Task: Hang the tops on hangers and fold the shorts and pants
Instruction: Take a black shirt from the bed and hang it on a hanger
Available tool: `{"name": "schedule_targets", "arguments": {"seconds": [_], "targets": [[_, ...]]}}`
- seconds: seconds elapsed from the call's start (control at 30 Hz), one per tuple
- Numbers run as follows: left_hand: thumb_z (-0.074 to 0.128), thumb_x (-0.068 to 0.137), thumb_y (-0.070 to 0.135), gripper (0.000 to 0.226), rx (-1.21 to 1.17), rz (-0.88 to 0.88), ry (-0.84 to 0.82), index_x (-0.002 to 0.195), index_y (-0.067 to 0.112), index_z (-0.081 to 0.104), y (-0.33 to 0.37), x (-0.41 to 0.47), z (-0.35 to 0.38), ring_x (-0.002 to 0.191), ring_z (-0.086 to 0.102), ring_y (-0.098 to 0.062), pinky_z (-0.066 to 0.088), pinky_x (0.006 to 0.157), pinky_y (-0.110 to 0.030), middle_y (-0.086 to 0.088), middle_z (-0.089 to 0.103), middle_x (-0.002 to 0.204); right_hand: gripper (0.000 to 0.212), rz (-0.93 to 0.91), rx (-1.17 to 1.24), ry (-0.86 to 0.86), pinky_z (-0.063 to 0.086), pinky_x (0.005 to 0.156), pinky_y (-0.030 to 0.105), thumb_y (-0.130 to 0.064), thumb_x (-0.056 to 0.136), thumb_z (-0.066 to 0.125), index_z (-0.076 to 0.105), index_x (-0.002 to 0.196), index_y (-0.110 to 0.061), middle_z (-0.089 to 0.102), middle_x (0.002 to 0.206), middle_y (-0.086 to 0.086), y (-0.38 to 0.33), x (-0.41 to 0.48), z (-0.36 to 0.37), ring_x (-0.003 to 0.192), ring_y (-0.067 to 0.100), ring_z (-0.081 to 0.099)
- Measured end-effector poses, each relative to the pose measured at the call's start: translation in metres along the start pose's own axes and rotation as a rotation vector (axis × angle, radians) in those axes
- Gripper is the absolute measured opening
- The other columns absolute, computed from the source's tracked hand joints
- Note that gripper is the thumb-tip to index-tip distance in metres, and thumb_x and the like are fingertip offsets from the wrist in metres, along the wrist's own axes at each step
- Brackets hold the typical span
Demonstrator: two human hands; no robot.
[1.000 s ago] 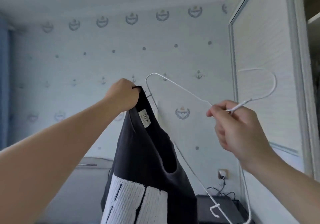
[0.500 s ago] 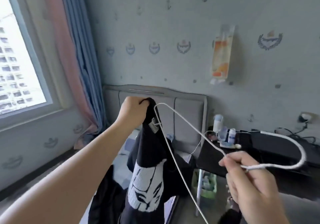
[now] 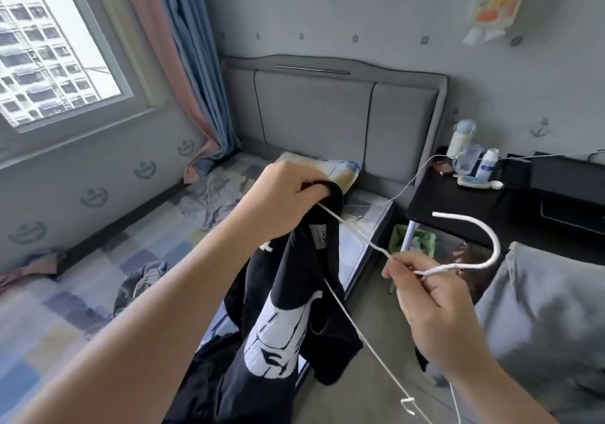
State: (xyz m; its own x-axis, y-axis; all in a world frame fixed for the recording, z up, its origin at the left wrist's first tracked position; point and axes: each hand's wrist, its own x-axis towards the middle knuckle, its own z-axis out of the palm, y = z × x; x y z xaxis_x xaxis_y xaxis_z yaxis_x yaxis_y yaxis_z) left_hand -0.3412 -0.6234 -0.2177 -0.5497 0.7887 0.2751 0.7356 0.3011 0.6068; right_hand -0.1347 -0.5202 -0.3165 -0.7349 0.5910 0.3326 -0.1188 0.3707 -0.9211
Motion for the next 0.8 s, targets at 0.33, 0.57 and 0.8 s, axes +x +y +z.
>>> {"name": "schedule_targets", "arguments": {"seconds": [0.33,0.57,0.8], "targets": [[0.064,0.092,0.02,0.019,-0.03,0.002,-0.126,0.096,0.031,0.08,0.014,-0.07,0.033,0.072,0.066,-0.006,0.053,0.066,-0.025,0.01,0.073,0.075,0.021,-0.053,-0.033,0.083,0.035,0.048,0.03,-0.035,0.096,0.051,0.063,0.081,-0.028,0.053,0.059,0.009,0.007,-0.014,0.037,0.049,0.021,0.045],[0.043,0.088,0.072,0.045,0.366,0.306,-0.102,0.112,0.046,0.071,-0.005,-0.081,0.019,0.104,0.041,-0.006,0.027,0.096,-0.026,0.022,0.053,0.101,0.021,-0.089,0.002,-0.019,0.039,0.05,0.035,-0.036,0.097,0.05,0.066,0.086,-0.028,0.056,0.059,0.007,0.008,-0.024,0.026,0.05,0.022,0.049],[0.03,0.101,0.043,0.047,0.402,0.433,-0.188,0.101,0.019,0.071,-0.014,-0.085,0.035,0.079,0.064,-0.02,0.052,0.063,-0.037,0.007,0.068,0.082,0.033,-0.108,-0.061,-0.009,0.035,0.051,0.045,-0.041,0.101,0.046,0.055,0.071,-0.03,0.042,0.051,0.006,0.009,-0.022,0.011,0.049,0.027,0.039]]}}
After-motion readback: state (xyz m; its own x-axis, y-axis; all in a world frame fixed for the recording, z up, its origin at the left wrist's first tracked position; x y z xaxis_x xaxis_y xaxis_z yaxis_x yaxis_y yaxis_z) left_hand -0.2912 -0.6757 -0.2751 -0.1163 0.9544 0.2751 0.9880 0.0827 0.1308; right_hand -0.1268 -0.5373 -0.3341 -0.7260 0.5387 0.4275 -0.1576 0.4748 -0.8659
